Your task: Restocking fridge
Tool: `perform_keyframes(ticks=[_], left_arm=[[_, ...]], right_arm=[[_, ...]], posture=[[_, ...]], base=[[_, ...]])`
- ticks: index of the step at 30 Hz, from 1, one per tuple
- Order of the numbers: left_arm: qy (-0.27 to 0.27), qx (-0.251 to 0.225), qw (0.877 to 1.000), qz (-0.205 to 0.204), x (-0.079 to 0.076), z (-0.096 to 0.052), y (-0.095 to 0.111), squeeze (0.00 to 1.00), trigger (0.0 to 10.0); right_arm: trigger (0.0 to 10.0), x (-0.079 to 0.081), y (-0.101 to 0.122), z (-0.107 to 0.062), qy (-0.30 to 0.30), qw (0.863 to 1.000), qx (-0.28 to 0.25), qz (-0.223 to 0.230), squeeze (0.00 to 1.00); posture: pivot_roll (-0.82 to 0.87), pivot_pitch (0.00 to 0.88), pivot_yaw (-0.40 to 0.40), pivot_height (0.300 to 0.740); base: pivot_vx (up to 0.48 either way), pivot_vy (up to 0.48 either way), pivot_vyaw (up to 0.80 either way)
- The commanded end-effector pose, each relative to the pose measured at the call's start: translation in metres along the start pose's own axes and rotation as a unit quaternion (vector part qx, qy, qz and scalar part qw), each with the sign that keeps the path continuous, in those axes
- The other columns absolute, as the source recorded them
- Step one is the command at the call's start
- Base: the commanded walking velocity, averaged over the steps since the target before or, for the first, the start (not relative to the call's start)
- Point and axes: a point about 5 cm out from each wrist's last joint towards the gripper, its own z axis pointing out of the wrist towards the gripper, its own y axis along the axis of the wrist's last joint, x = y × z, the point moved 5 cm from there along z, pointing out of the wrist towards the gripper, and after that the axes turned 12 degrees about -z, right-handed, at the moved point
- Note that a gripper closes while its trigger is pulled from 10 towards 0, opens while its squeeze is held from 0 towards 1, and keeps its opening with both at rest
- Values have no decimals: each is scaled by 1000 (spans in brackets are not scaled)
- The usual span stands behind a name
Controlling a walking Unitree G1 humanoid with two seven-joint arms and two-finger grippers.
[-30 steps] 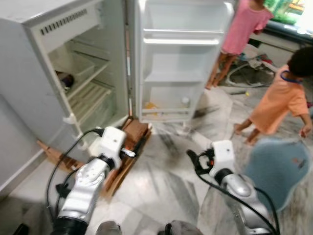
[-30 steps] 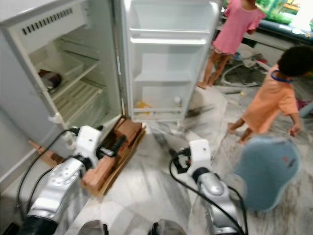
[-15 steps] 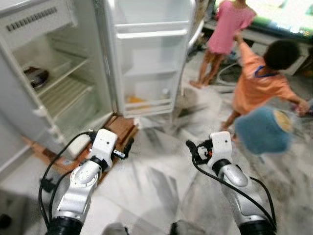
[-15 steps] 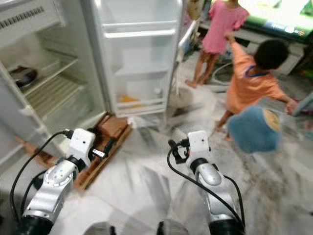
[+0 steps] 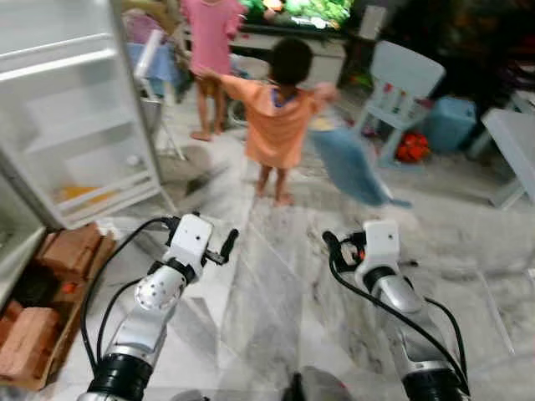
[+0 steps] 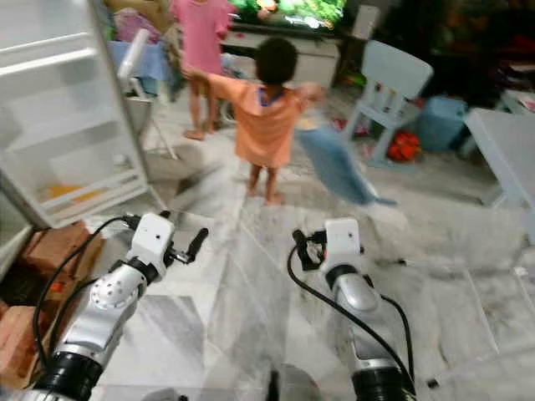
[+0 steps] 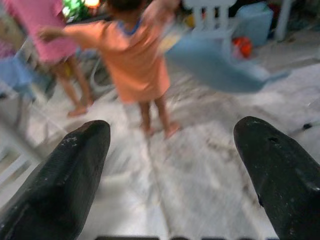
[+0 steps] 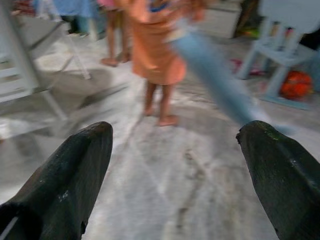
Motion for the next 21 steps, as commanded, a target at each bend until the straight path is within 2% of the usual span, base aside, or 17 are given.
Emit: perform_keyframes(ticks=[1,5,14,21], left_arm=[[-18,-1,1000,1,-13,2,0,0,10000],[-14,-4,1000,3,-18,2,-2,0,10000],[36,15,999,-26,-5,6,-14,0,10000],[66,9,997,-24,3,7,-13,0,10000]], right_arm=[[10000,-7,-8,-4,-13,1000,13,-4,0],[10000,-9,-5,-1,-13,1000,9,-5,0],[10000,-6,-1,-1,-3,1000,-1,-12,0],[10000,-7,-1,-2,1,1000,-1,-20,0]], posture=[[33,5,-32,740],[34,4,-44,740],[21,0,-63,740],[16,0,-74,740]], base=[[0,-439,-800],[63,-430,-670],[467,0,0],[386,284,0]])
